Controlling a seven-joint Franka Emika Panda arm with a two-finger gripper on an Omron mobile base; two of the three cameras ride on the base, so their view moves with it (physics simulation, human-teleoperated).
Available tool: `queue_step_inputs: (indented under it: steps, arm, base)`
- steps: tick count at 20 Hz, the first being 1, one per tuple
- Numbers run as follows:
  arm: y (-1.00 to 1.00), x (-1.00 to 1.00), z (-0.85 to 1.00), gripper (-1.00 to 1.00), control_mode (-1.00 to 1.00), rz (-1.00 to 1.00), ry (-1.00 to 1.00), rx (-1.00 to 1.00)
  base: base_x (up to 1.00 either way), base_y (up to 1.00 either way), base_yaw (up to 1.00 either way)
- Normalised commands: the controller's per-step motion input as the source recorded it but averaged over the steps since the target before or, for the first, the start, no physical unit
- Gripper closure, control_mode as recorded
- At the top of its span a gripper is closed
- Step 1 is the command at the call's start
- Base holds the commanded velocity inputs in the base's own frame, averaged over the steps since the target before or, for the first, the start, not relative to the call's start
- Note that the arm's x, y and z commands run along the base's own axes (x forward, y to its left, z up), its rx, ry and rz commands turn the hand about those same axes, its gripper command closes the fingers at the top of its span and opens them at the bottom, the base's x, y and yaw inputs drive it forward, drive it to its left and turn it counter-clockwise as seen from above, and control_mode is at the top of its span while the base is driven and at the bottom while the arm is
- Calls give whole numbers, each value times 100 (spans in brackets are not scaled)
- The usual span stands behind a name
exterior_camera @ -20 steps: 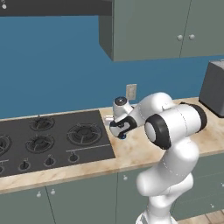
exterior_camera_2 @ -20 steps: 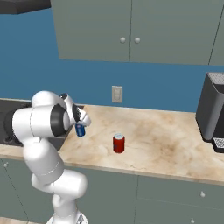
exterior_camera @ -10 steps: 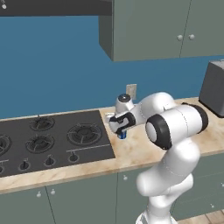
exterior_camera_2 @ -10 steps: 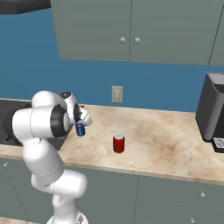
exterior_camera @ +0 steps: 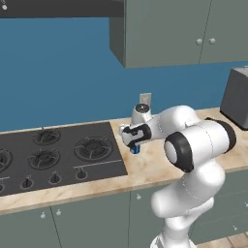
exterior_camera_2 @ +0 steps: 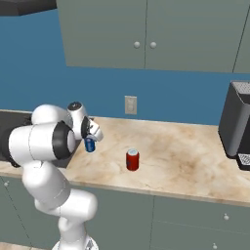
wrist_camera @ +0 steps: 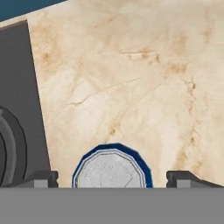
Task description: Four empty soda cans are scattered around the kitchen. Gather all the cans and cluster them next to the stove for recycling.
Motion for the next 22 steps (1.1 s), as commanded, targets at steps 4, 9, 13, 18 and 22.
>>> queue_step_inputs:
  steps: [4, 9, 13, 18, 22]
  arm:
    - [-8, -24, 28, -100, -100, -2, 0, 0]
    - [-15, -32, 25, -100, -100, -6, 0, 0]
    - [-17, -30, 17, -100, -100, -2, 0, 0]
    - [-26, -22, 19, -100, -100, 0, 3, 0]
    - [-37, -26, 19, -100, -100, 0, 0, 0]
  base:
    - [0, 0, 0]
    - [0, 0, 0]
    - [0, 0, 0]
    - [0, 0, 0]
    - [0, 0, 0]
